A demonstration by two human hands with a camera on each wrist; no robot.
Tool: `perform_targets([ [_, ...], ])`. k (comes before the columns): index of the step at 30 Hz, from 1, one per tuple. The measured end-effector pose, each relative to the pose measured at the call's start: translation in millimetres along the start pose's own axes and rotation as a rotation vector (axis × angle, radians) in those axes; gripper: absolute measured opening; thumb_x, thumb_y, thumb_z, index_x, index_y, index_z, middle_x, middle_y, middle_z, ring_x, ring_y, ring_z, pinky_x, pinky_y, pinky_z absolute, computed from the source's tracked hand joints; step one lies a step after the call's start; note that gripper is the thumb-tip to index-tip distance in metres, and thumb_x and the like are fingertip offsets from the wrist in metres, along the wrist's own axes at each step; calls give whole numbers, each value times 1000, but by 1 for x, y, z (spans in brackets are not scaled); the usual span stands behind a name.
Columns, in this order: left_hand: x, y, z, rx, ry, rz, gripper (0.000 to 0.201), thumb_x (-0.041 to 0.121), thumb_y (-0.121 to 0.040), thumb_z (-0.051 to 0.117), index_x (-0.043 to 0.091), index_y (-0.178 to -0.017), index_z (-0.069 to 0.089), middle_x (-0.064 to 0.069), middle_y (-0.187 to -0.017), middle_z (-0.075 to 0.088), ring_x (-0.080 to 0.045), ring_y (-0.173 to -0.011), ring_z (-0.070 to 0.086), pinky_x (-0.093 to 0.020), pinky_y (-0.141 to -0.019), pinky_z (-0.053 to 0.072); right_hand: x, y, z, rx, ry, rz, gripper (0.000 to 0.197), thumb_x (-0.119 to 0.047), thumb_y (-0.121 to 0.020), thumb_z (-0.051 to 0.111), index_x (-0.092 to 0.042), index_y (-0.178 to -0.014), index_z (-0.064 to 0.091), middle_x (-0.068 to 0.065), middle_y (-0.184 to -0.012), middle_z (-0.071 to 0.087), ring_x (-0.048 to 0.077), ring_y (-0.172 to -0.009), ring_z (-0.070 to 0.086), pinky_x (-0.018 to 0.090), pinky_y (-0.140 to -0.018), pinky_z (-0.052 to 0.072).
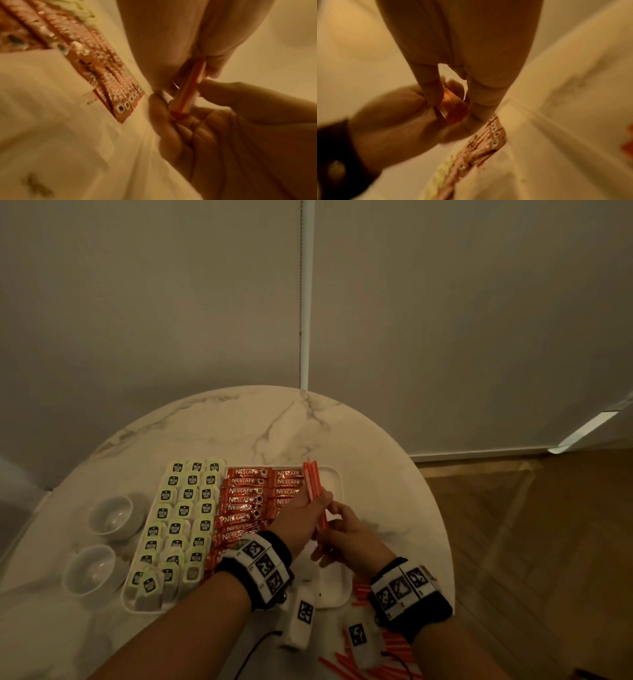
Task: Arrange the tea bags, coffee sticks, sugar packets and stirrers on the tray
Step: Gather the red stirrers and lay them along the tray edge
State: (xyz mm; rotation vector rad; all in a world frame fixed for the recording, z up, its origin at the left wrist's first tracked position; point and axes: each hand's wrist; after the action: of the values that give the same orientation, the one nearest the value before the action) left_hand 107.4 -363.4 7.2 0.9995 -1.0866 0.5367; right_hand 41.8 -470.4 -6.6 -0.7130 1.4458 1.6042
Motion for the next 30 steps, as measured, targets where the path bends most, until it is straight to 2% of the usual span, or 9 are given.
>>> perform_targets([
  [3,0,-7,-4,-3,-127,-64,26,34,-98,49,21,-120,48,0,-113,58,-20,-104,57,-40,-94,49,-4,1,5,-12,385,-63,64,-22,-96,54,-29,-147,16,5,-82,64,12,-59,57,25,-55,47],
  [5,3,-15,-6,-3,-167,-135,39,36,-96,52,15,-128,44,-4,-117,58,-21,-107,58,-42,-98,48,-5,-4,10,45,517,-99,60,-31,-96,53,-23,-145,21,1,-86,66,9,-63,59,24,-60,50],
  [10,9,-31,-11,-80,-365,-200,34,39,-95,53,8,-109,53,-15,-96,66,-26,-86,66,-44,-83,57,3,-25,15,192,688,-103,52,-31,-96,49,-11,-141,31,12,-112,66,26,-94,65,43,-86,53],
  [13,12,-39,-11,-137,-395,-231,34,41,-95,52,8,-104,57,-13,-91,65,-27,-85,64,-48,-86,56,2,-33,18,259,672,-97,43,-28,-98,43,-10,-137,39,14,-112,66,27,-95,64,34,-79,51],
  [15,13,-43,-11,-184,-479,-219,41,45,-95,50,9,-114,55,-8,-108,65,-26,-100,63,-43,-94,51,-1,-38,14,342,695,-65,35,-25,-99,41,-7,-128,46,16,-110,65,27,-90,62,29,-72,45],
  [17,13,-49,-15,-109,-603,-181,50,49,-95,48,13,-130,45,-2,-125,53,-23,-115,54,-32,-96,42,-3,-44,8,440,756,20,28,-25,-97,42,-5,-116,48,17,-107,64,30,-89,60,30,-69,42],
  [21,7,-55,-25,40,-741,-42,25,27,-98,45,16,-120,52,-3,-123,52,-18,-108,51,-34,-96,40,-2,-55,5,472,950,202,29,-26,-95,46,-6,-116,44,14,-111,62,32,-99,61,30,-71,39],
  [24,4,-56,-27,-112,-956,21,36,12,-98,40,11,-131,54,-8,-137,44,-21,-126,43,-29,-106,30,-1,-60,9,495,1003,236,30,-23,-96,43,-8,-122,40,12,-113,63,29,-101,63,31,-72,41],
  [30,-2,-60,-23,-309,-968,-37,38,12,-99,35,6,-127,60,-12,-135,49,-27,-120,48,-28,-105,34,-1,-71,19,500,1052,241,34,-23,-96,47,-11,-125,36,10,-114,65,27,-103,65,35,-80,49],
])
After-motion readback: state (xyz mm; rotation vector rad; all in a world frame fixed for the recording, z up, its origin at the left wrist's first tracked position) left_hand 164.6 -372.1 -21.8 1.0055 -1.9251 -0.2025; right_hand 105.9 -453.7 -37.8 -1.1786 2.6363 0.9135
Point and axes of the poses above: each hand's wrist, its own y-axis away from the middle knuckle, its own z-axis out of the palm, x = y × z
